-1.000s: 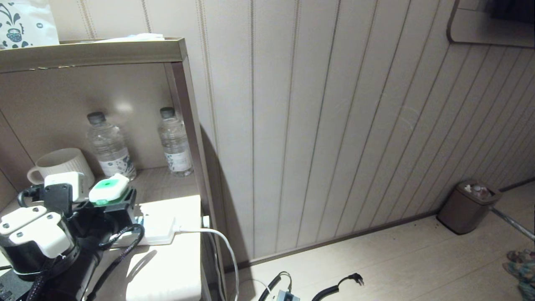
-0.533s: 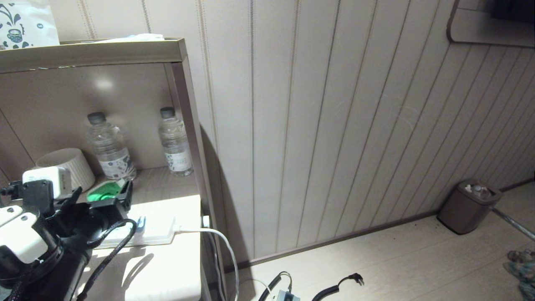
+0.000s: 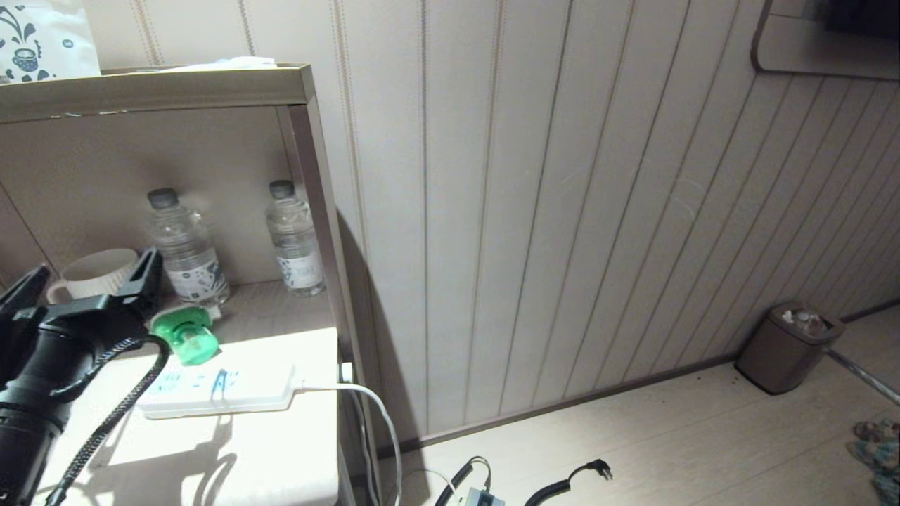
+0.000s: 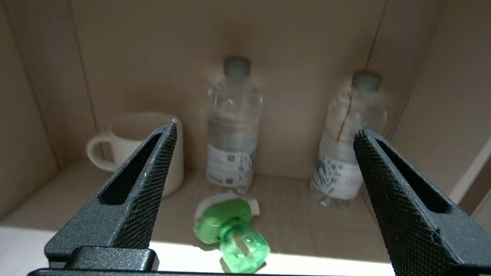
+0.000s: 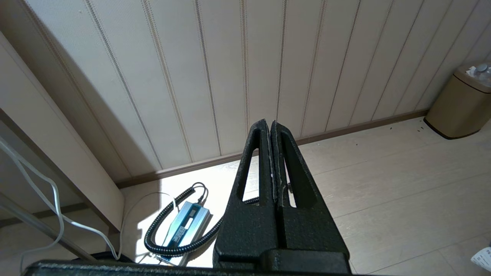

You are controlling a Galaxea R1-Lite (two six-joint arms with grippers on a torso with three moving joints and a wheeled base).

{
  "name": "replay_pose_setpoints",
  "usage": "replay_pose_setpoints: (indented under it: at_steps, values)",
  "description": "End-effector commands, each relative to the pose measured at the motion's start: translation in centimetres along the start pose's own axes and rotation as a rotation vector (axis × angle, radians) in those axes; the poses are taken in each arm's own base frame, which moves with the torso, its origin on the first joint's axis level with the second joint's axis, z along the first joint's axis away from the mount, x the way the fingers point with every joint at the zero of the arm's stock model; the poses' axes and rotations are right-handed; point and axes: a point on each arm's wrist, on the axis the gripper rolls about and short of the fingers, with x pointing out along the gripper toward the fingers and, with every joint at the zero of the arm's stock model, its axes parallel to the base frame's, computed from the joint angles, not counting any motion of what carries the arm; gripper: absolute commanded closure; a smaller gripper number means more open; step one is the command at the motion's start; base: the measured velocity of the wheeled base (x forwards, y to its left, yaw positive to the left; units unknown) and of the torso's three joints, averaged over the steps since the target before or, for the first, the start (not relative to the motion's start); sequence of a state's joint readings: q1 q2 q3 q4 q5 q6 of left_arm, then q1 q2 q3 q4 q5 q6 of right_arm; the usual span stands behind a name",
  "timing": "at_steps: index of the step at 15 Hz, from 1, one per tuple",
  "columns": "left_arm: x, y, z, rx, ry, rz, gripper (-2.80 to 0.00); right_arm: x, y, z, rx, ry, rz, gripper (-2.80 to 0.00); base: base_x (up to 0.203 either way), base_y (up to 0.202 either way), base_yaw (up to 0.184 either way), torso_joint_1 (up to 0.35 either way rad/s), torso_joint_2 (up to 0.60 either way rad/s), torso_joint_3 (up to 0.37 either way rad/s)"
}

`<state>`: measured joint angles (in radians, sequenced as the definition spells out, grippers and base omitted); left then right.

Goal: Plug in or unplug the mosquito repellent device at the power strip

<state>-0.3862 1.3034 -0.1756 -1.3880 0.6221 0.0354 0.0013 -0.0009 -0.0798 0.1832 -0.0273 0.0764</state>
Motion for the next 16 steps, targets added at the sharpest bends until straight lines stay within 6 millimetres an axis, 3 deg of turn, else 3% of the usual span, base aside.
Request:
replay_pose_setpoints:
  at_steps: [1,7,10,13,16]
  values:
    - [-2.3,1.8,3.2,-0.014,-0.026,0.005,0.00,0.0,0.0,0.0,0.000,0.002,0.000,0.00,0.000,0.000,0.000,0.000,0.00,0.000]
    - [-6.1,5.1,5.4,0.126,0.138,0.045,0.00,0.0,0.0,0.0,0.000,0.002,0.000,0.00,0.000,0.000,0.000,0.000,0.00,0.000]
    - [-9.0,7.1,5.2,0.152,0.183,0.000,0.00,0.0,0.0,0.0,0.000,0.002,0.000,0.00,0.000,0.000,0.000,0.000,0.00,0.000]
    - [-12.4,8.4,4.0,0.145,0.180,-0.042,0.00,0.0,0.0,0.0,0.000,0.002,0.000,0.00,0.000,0.000,0.000,0.000,0.00,0.000]
    - [-15.2,9.4,-0.6,0.151,0.209,-0.067,0.00,0.0,0.0,0.0,0.000,0.002,0.000,0.00,0.000,0.000,0.000,0.000,0.00,0.000]
